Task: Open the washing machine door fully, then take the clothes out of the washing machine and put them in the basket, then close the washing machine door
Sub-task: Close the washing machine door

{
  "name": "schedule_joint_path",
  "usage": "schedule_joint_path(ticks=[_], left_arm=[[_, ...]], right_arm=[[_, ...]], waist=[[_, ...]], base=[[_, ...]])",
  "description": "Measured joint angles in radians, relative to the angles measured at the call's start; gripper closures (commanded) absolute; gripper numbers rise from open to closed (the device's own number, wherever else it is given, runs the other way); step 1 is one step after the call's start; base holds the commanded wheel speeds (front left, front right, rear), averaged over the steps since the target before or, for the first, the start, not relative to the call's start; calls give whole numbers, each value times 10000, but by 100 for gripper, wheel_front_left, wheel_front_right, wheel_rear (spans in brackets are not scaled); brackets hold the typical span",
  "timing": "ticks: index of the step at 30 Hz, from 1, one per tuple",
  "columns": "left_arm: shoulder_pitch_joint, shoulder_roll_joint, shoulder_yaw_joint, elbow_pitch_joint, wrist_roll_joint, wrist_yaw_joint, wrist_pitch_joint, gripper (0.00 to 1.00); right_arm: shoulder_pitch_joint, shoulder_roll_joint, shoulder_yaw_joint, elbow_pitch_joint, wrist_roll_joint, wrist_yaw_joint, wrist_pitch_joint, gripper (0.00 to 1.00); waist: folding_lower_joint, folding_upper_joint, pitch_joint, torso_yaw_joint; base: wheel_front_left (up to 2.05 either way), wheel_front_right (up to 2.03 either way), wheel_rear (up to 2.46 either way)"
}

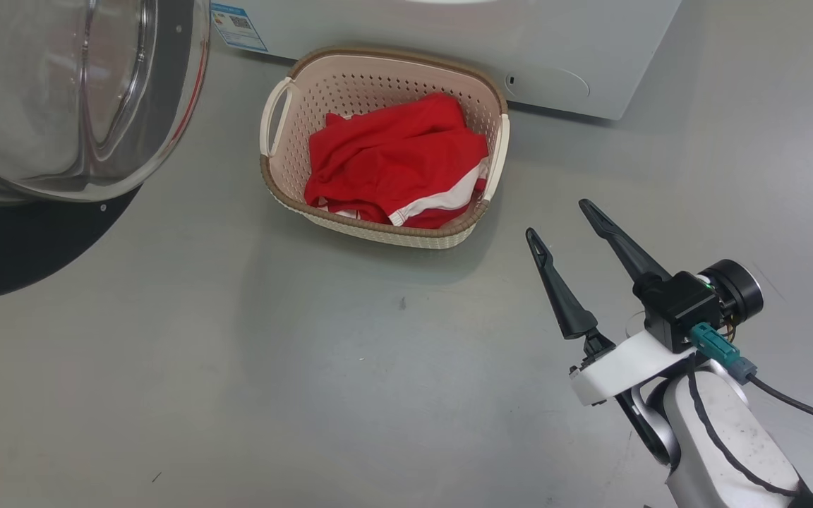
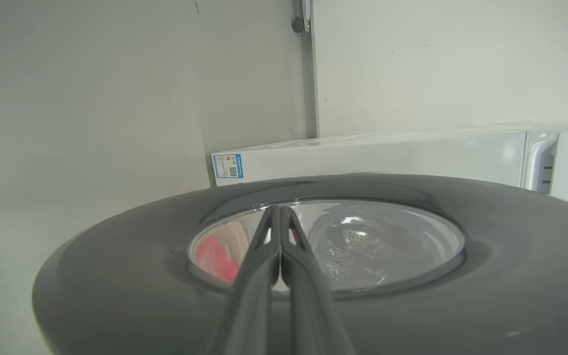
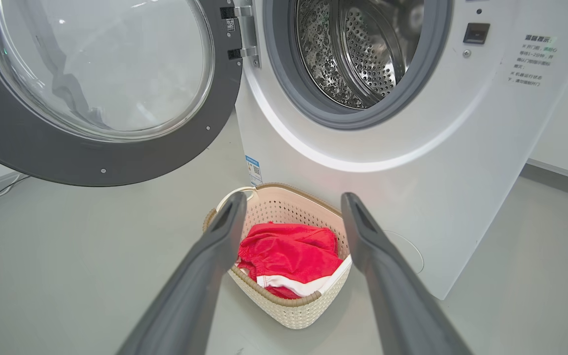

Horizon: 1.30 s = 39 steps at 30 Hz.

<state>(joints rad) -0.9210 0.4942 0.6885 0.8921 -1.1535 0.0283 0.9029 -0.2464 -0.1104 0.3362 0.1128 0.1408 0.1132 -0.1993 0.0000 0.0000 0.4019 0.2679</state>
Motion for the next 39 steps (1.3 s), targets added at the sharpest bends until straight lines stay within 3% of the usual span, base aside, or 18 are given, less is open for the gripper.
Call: schedule_joint_path(ticks=[12,17,26,39], left_arm=[[268,-12,-153,-19,-178,-353,920,100],[397,-107,-422,-65,-418,-784,1592,100],[732,-995,-1139,-389,-623,-1229,2995,100],[1263,-1923,-1434,-1216,-1285,-1404,4428,100]], right_arm=[[0,4,2,134,71,-2,-13,0],[1,10,-4,255,90,-2,-90,0],[12,82,-19,462,259,-13,-104,0],[105,150,19,640,376,-15,-228,0]], waist=[[0,0,-118,60],[0,0,-232,77],[0,0,-615,160],[0,0,-1062,274]], base=[[0,0,0],[0,0,0],[0,0,0],[0,0,0]])
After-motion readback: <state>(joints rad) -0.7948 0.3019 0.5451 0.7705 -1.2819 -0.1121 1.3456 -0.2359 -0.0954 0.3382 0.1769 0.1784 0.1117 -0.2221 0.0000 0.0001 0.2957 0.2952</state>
